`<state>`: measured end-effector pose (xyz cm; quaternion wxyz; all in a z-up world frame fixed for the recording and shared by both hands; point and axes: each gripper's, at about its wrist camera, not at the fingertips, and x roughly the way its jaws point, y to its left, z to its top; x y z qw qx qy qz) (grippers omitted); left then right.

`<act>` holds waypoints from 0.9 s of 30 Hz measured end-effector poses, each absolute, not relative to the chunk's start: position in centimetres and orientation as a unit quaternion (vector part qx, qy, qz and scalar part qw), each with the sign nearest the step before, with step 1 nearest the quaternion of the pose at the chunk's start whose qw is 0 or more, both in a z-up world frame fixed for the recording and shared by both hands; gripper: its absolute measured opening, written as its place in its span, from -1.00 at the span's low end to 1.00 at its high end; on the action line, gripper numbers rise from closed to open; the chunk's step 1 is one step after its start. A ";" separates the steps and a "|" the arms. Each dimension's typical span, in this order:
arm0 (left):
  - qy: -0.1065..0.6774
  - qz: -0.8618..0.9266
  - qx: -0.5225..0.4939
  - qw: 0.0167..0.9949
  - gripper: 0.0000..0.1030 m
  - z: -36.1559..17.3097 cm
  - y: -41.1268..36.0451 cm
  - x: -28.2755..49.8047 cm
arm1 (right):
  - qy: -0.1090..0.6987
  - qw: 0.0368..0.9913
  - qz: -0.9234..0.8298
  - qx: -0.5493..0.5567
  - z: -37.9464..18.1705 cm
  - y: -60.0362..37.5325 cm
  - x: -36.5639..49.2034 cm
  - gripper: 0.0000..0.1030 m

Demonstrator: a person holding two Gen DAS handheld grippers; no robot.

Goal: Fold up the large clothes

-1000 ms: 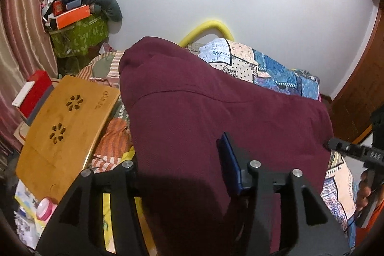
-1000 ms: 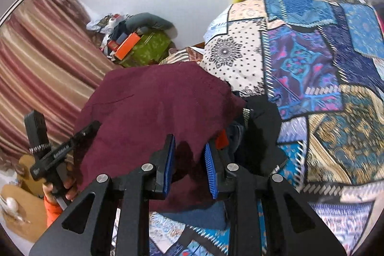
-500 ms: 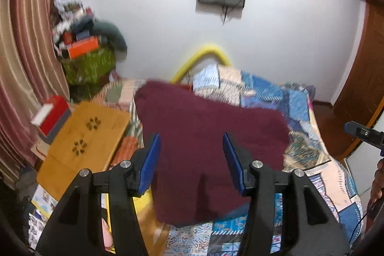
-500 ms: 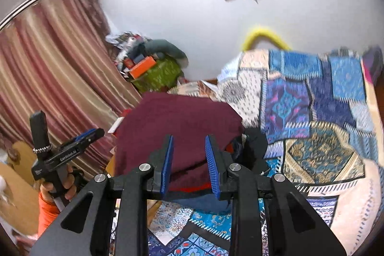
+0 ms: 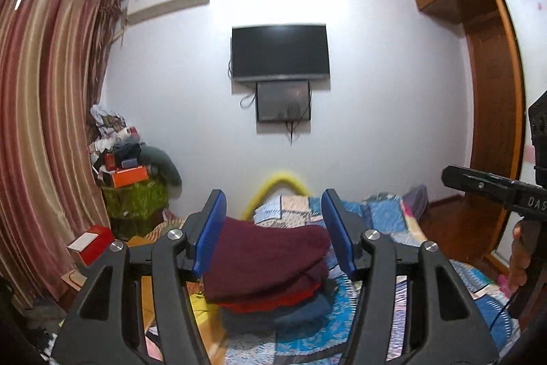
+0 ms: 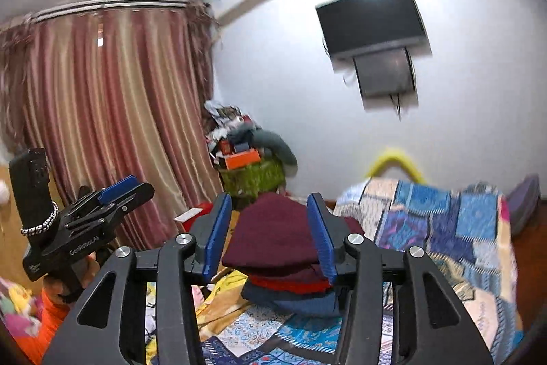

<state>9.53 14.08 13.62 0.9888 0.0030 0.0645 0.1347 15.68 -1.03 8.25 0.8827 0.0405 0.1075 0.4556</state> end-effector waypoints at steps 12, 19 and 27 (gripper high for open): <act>-0.004 0.178 0.003 0.984 0.50 11.4 9.9 2.3 | 0.010 0.922 0.384 0.037 6.6 -1.9 8.5 0.64; -0.005 0.204 -0.015 0.979 0.92 10.0 10.2 1.0 | 0.021 0.935 0.350 0.047 6.2 -2.2 8.6 0.95; 0.012 0.213 -0.009 0.977 0.95 8.6 10.2 1.6 | 0.028 0.935 0.349 0.048 6.4 -2.5 9.1 0.96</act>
